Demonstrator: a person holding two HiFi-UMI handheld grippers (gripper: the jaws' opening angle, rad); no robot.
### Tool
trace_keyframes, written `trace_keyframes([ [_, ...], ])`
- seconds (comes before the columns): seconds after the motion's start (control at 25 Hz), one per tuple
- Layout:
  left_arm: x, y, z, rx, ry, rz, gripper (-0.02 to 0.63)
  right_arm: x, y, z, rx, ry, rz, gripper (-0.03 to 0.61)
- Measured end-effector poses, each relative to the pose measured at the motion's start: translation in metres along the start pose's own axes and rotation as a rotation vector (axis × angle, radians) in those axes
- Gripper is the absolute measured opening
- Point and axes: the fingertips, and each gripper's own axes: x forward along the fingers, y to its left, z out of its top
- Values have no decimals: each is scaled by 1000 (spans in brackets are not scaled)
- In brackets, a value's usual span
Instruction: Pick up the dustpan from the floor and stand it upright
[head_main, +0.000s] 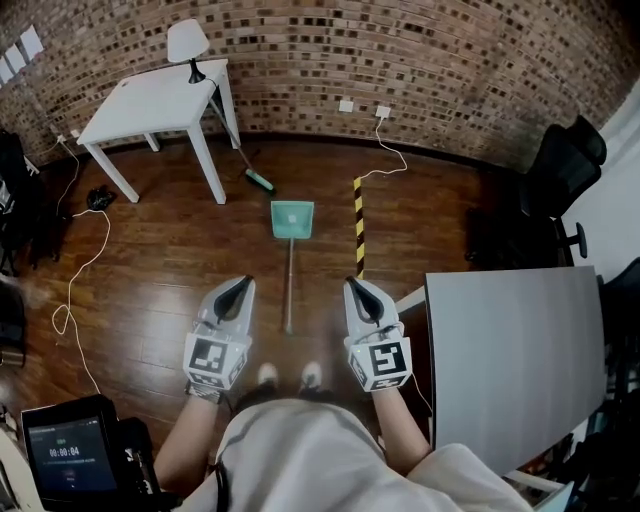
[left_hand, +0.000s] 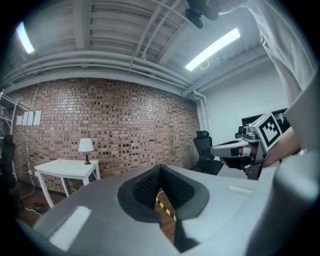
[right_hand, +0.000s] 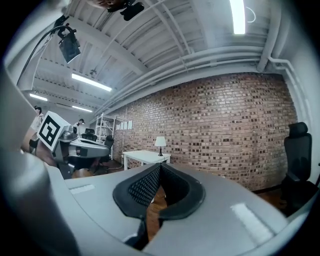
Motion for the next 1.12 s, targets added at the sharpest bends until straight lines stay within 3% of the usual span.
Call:
trace_keyframes([
  [0.44, 30, 20, -17, -26, -9, -82, 3, 39, -13, -1, 6, 4, -66, 14],
  [0.6, 43, 33, -38, -46, 10, -107, 33, 55, -10, -18, 4, 17, -60, 14],
  [0.8, 68, 43, -78, -61, 24, -146, 44, 82, -12, -52, -2, 7, -61, 14],
  [0.96, 93, 48, -131, -91, 38, -163, 52, 102, -17, -94, 4, 6, -53, 14],
  [1.12, 109, 36, -178, -86, 51, -242, 98, 119, -16, -139, 13, -1, -40, 14],
])
